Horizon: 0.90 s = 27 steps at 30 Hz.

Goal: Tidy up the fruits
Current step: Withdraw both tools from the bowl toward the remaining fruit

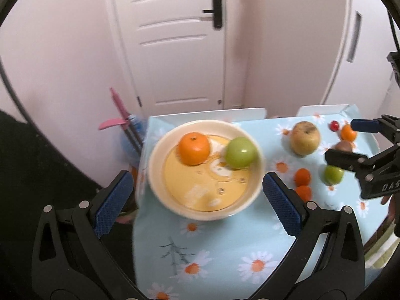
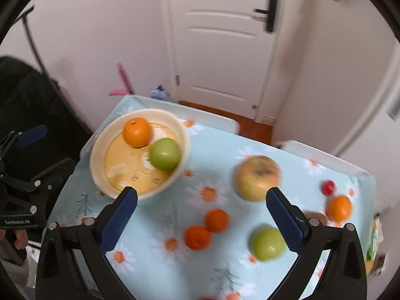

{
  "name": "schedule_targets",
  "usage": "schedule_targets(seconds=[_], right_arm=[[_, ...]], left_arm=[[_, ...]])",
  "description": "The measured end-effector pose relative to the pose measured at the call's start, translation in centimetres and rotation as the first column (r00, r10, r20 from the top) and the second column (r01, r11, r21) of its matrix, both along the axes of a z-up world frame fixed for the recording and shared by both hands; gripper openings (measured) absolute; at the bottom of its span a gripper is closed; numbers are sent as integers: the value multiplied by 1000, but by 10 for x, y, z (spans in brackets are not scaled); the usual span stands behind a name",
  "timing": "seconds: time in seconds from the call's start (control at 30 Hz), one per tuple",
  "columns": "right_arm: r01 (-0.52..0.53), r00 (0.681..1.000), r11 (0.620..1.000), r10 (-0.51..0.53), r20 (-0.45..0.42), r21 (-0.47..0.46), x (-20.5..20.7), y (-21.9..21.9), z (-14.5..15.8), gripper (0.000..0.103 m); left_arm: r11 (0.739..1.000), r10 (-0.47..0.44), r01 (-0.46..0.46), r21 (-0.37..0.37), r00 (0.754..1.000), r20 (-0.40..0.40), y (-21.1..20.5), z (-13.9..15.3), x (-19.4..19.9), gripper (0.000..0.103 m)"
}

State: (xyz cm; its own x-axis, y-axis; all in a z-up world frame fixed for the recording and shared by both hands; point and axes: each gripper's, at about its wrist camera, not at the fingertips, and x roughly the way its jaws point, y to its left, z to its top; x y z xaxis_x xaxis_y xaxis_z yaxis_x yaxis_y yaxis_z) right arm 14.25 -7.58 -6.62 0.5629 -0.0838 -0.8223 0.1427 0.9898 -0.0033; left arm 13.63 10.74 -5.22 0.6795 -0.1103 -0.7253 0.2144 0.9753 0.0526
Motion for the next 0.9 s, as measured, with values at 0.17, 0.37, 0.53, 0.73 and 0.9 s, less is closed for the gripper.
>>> schedule_targets(seconds=[0.17, 0.37, 0.53, 0.73, 0.9], right_arm=[[109, 993, 994, -109, 43, -1, -38, -39, 15, 102], [195, 980, 980, -195, 33, -22, -78, -92, 24, 102], [168, 985, 985, -167, 34, -34, -100, -123, 23, 102], [132, 991, 991, -132, 34, -3, -119, -165, 10, 102], [82, 996, 997, -81, 29, -6, -123, -195, -7, 102]], left_arm=[[998, -52, 52, -26, 999, -8, -33, 2, -4, 103], [995, -84, 84, -47, 996, -13, -80, 3, -19, 103], [994, -83, 81, -68, 996, -29, -120, -2, -28, 103], [994, -88, 85, -68, 995, -42, -168, -20, -33, 103], [996, -73, 69, -62, 995, -61, -206, -43, -32, 103]])
